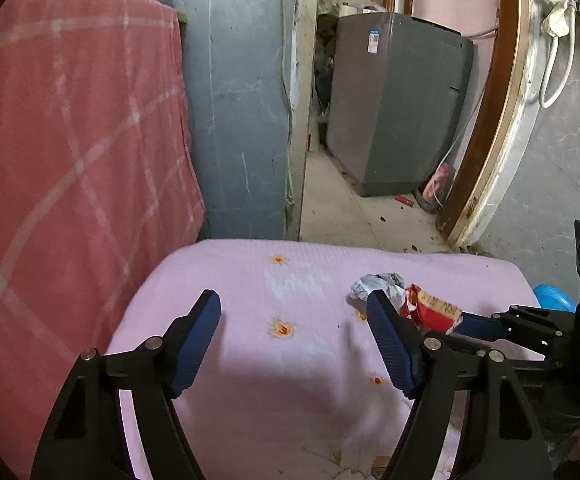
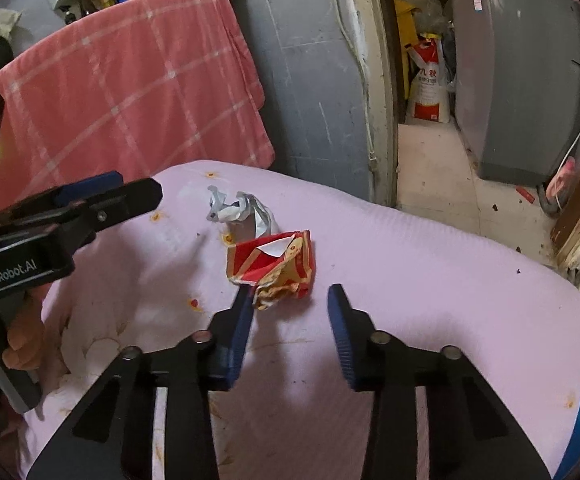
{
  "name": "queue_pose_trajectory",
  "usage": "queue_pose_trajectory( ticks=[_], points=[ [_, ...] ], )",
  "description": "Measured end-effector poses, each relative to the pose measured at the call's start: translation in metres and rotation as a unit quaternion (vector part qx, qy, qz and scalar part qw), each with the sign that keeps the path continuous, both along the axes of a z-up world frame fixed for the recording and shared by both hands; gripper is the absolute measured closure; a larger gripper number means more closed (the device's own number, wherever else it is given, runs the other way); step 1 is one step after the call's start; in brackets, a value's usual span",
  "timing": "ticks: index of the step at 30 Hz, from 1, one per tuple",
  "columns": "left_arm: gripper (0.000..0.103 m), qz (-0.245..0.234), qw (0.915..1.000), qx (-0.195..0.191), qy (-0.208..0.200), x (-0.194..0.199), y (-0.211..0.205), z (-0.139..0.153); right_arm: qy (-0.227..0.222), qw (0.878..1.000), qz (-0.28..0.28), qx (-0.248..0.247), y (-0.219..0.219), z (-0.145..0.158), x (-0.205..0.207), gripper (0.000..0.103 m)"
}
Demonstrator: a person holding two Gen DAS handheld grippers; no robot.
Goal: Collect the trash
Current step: 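Grasp the red wrapper with the right tool while the left tool grasps the foil scrap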
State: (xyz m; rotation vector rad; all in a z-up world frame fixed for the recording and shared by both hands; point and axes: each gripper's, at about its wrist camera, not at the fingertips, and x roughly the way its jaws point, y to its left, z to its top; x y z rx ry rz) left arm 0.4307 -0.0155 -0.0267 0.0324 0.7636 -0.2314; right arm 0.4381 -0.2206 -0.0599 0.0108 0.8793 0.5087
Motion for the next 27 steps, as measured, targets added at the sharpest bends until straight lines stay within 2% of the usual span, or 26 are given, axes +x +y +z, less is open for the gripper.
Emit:
queue_pose_trajectory(
  ticks=[3,11,14,17,19,21,22,24,27],
  points=[
    [0.033,-0.009,0.9999,-0.005,0.006,0.002,-0.003,-0.001,-0.004,1.0,0.001,-0.002,-0.002,0.0,-0.001,0.087],
    [0.034,-0.043,0.9985,-0.009,0.032,0.015,-0.028,-0.006,-0.01,1.0,-0.015,0.004,-0.023,0.002,0.0,0.089],
    [0.047,-0.045,0.9977,-0.006,0.05,0.026,-0.037,-0.012,-0.017,1.0,-0.026,0.004,-0.034,0.005,-0.004,0.089],
    [0.055,-0.043,0.997,-0.01,0.063,0.032,-0.044,-0.018,-0.025,0.999,-0.034,0.003,-0.044,0.008,-0.008,0.089],
    [0.065,-0.043,0.9967,-0.006,0.069,0.035,-0.048,-0.021,-0.033,0.999,-0.039,0.002,-0.051,0.012,-0.013,0.089],
    [0.088,-0.048,0.9956,-0.011,0.08,0.037,-0.052,-0.023,-0.041,0.998,-0.044,0.003,-0.056,0.015,-0.018,0.089],
    [0.09,-0.046,0.9954,-0.011,0.084,0.038,-0.053,-0.025,-0.044,0.998,-0.048,0.006,-0.059,0.018,-0.021,0.089],
    [0.102,-0.041,0.9956,-0.009,0.084,0.039,-0.055,-0.028,-0.053,0.997,-0.055,0.01,-0.065,0.022,-0.027,0.089],
    [0.102,-0.034,0.9956,-0.011,0.086,0.04,-0.055,-0.031,-0.064,0.996,-0.065,0.016,-0.075,0.027,-0.038,0.089]
  ],
)
